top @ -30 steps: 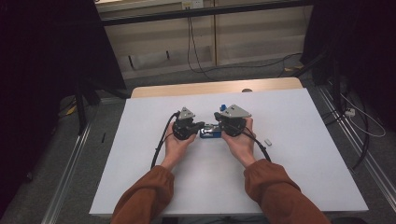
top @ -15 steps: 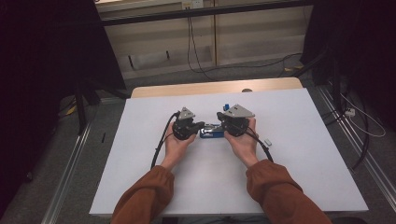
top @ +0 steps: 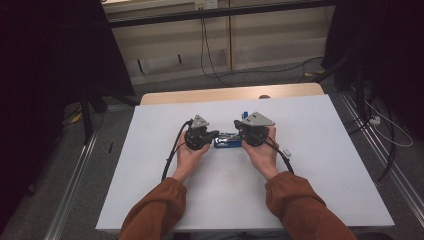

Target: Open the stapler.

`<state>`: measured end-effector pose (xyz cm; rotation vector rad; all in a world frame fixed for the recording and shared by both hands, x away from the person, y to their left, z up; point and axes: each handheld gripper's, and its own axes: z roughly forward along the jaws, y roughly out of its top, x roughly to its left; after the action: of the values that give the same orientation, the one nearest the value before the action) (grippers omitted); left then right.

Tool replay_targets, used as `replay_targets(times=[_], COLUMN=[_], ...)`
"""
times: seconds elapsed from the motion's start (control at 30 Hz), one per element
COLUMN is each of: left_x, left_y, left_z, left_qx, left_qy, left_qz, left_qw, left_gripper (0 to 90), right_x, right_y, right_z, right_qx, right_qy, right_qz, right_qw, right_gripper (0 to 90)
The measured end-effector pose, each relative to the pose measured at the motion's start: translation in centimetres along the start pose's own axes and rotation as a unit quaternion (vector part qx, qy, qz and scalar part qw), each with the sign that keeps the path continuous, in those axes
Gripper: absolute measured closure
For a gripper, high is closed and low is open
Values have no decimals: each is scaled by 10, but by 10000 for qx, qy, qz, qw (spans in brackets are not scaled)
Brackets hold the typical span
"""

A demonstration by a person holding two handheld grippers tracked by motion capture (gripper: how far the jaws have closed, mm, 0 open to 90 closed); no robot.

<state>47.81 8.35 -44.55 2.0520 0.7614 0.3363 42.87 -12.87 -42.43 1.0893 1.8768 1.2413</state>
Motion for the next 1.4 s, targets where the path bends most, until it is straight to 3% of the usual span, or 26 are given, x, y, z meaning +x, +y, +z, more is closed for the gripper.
replay_targets(times=[0.87, 1.13, 1.4], left_x=[-1, -1, 0], left_y=[-1, -1, -1], left_z=[0, 0, 0], left_qx=[-22, -22, -23], left_qy=[5, -3, -15], left_qz=[-30, -30, -43], left_qw=[10000, 10000, 10000], left_gripper=[900, 900, 900], right_x=[-13, -28, -33], right_y=[-1, -3, -2], right_z=[-9, -16, -20], right_qx=[3, -27, -32], right_qy=[-136, -270, -292], right_qz=[20, 188, 150], right_qw=[9999, 9995, 9995], right_gripper=[900, 900, 900])
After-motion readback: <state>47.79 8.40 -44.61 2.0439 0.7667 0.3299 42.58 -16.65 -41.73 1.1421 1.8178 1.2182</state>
